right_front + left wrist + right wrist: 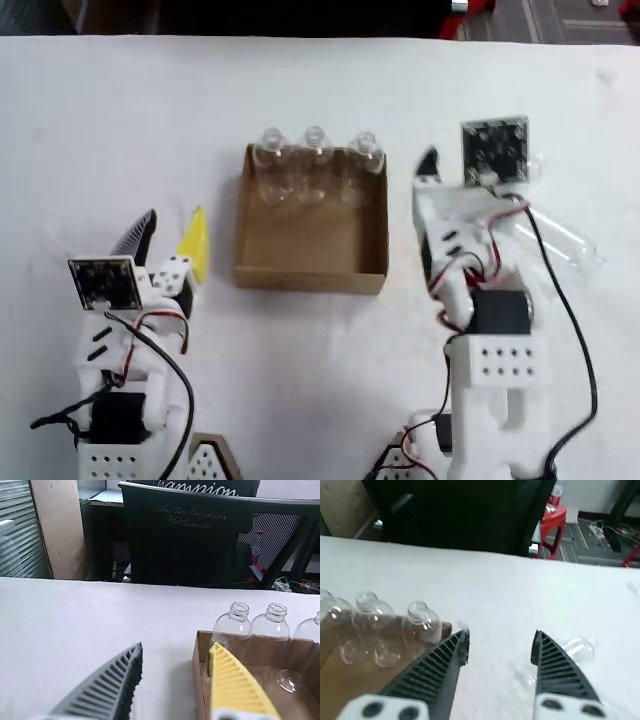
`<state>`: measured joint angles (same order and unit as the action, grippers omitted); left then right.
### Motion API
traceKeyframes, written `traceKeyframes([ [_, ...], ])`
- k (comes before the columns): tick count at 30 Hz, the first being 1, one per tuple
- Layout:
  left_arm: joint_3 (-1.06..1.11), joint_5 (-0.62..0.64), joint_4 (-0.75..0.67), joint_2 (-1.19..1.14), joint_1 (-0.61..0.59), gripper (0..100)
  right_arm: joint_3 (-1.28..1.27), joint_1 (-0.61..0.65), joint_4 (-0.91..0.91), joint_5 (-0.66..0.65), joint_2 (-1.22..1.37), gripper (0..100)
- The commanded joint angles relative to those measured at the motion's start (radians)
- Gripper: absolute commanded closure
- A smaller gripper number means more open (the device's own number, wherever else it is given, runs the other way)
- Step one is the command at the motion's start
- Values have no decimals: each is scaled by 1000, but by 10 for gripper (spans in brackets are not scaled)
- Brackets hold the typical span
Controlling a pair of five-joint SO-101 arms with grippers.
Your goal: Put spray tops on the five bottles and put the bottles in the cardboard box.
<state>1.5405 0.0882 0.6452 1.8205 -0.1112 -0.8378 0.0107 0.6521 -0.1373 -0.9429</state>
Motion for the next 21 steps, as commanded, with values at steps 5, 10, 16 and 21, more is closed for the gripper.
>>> traceKeyframes([
  [5,-9,12,-23,7,8,797,-233,-65,16,-2,-156,825],
  [10,-23,11,-29,7,4,797,-460,-59,-91,-2,-243,826],
  [16,-25,11,-25,7,12,798,-621,-56,-220,-8,-352,844],
  [21,-25,-35,-23,5,19,798,-669,-56,-220,-11,-447,984],
])
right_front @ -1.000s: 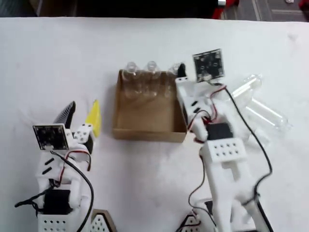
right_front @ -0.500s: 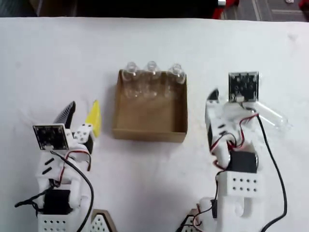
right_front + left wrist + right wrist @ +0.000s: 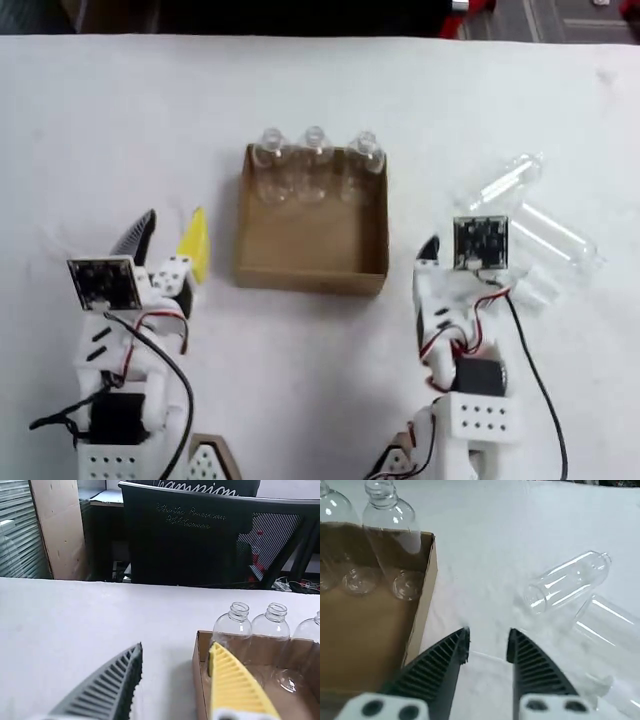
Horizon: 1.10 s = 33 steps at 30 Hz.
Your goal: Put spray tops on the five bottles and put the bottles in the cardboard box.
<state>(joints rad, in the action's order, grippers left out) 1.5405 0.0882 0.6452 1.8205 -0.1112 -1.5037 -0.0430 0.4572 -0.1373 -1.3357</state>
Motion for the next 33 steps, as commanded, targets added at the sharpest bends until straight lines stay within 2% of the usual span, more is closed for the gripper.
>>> traceKeyframes([
  [1,-25,-51,-23,5,33,798,-14,-2,-25,-11,-73,985],
  [7,-26,-157,28,5,159,798,-78,-2,-25,-11,-196,983],
  [14,-98,-160,72,-44,166,798,-143,-2,-24,-11,-318,983],
  [19,-276,-155,84,-317,53,798,-180,35,-24,-15,-372,983],
  [22,-384,-153,94,-501,-21,798,-192,36,-24,-95,-386,983],
  [25,-522,-164,184,-630,-79,797,-192,35,-22,-124,-380,983],
  [29,-795,-331,427,-713,-223,797,-192,33,-28,-130,-351,983],
  [33,-944,-600,611,-800,-228,797,-192,31,-33,-130,-340,983],
])
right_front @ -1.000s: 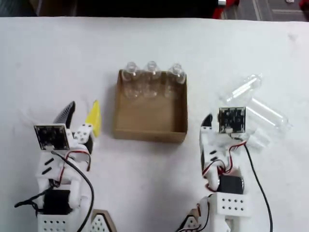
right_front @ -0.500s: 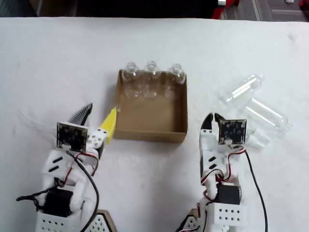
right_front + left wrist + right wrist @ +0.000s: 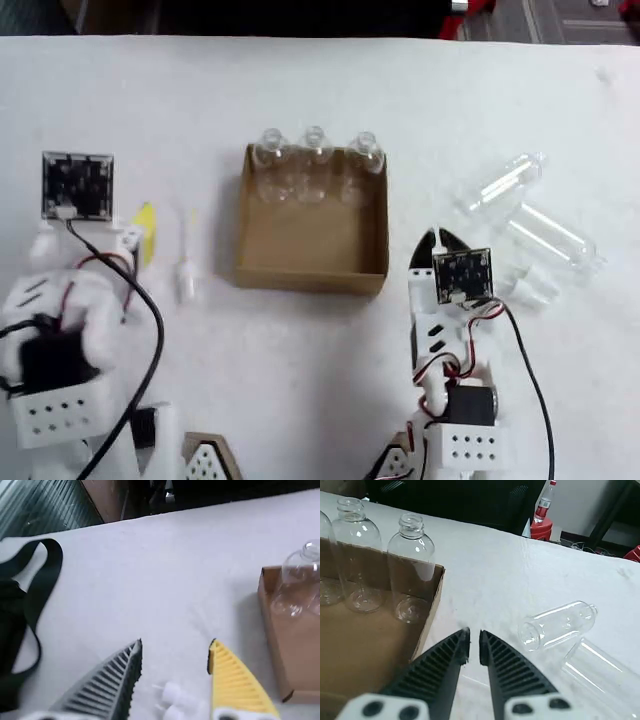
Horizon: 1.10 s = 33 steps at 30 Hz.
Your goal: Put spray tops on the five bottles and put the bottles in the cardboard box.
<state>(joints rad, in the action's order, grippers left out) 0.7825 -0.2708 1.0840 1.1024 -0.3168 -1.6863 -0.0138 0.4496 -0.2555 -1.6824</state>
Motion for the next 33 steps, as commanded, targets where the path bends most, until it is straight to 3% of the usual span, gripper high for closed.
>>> traceKeyframes([
  [1,-196,-308,196,-107,-27,797,-9,2,-25,-12,7,983],
  [8,-133,-661,236,-239,-142,797,-9,4,-25,-12,5,983],
  [11,-46,-832,278,-220,-128,797,-9,5,-25,-12,5,983],
  [16,144,-1053,284,-59,-5,797,-9,5,-25,-12,10,983],
  [20,233,-1076,267,114,82,797,-9,5,-24,-14,10,983],
  [29,423,-1074,157,292,84,797,-9,7,-22,-14,12,983],
  [31,430,-1026,160,314,88,797,-9,7,-22,-14,12,983],
  [33,427,-899,146,346,91,797,-9,7,-22,-14,12,983],
])
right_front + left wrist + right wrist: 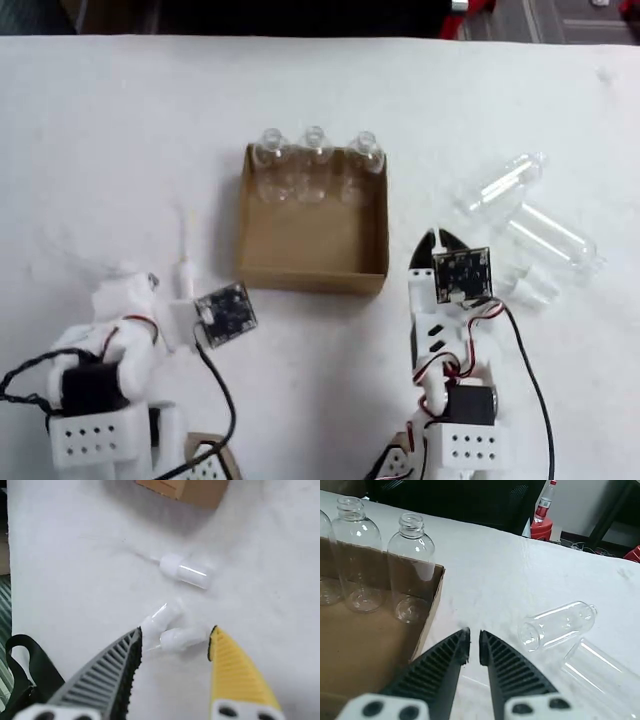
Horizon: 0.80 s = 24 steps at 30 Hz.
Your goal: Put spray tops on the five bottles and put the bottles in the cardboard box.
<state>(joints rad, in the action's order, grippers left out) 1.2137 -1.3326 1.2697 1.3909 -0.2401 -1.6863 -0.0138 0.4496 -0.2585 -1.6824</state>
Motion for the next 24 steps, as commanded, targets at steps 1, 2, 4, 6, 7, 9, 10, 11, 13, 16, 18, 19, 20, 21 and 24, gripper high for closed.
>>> traceKeyframes([
  [1,-5,232,-64,76,25,797,-9,7,-22,-11,12,983],
  [2,-2,307,-92,94,41,797,-9,7,-22,-11,12,983],
  [4,0,451,-138,130,71,797,-9,7,-22,-11,12,983],
  [6,-3,615,-193,154,124,797,-9,7,-22,-11,12,983],
  [7,-3,697,-218,162,145,797,-9,7,-21,-11,12,983],
  [9,-3,825,-258,162,188,797,-9,7,-19,-11,12,983],
  [10,-3,868,-272,154,205,797,-9,7,-19,-11,12,983],
  [11,-3,891,-279,145,219,797,-9,7,-19,-11,12,983],
  [13,-3,898,-285,107,228,797,-9,7,-18,-11,12,983],
  [16,-5,902,-307,10,223,797,-9,7,-19,-11,12,983],
  [18,-17,936,-351,-76,200,797,-9,7,-21,-11,12,983],
  [19,-44,970,-370,-124,185,797,-9,7,-21,-11,12,983],
  [20,-89,1003,-377,-179,165,797,-9,7,-21,-11,12,983],
  [21,-147,1040,-373,-237,143,797,-9,7,-21,-11,12,983],
  [24,-368,1172,-292,-401,90,797,-9,7,-21,-11,12,983],
])
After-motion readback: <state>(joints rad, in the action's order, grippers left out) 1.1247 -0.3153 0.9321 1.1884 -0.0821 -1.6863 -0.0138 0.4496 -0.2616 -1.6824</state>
